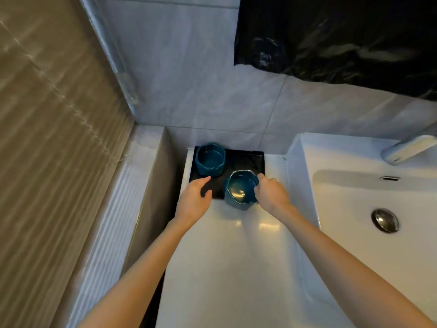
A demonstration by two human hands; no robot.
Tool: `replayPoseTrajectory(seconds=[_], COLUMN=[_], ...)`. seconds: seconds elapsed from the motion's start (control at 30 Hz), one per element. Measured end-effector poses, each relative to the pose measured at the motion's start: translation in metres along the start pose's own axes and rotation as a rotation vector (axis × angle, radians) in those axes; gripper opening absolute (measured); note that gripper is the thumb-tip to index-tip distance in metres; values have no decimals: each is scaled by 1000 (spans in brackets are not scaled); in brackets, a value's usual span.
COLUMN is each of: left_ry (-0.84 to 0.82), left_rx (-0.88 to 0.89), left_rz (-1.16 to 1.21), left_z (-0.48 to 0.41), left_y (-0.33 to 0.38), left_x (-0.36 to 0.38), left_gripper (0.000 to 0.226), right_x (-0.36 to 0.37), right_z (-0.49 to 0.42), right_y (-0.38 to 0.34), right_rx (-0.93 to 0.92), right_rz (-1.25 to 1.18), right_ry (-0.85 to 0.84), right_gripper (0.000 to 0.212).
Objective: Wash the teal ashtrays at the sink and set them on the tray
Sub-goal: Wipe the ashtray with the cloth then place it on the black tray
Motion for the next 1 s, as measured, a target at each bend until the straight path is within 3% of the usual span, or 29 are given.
replayPoseTrajectory(seconds=[0.33,0.57,0.7,0.8,1.0], left_ry=[1,33,75,99,127], left_rx=[58,133,180,197,195], left_rz=[-317,-371,-374,-381,-403], left_z=[-67,-86,-90,-89,-87], left_y=[-17,-23,-19,-16,-14], left_x=[14,20,19,17,19], left_gripper=[54,39,30,28,29], right_x=[26,26,8,21,32], right_z=[-63,-81,-59,-38,-39], right_y=[18,25,7,-9,-8], right_rx=[63,61,-104,-249,-193], right_rz=[23,7,-1,6,-4], right_ry=[-47,-4,247,133,133], right_gripper=[19,31,43,45,34])
Point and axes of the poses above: each hand's wrist, its own z-axis away from the middle knuckle, its own x-axis out of the palm, y = z × x, the point moved 6 cm from there along -z, towards the middle knuckle, and after that the axes turned 7 degrees about y, right-handed, at the moved point
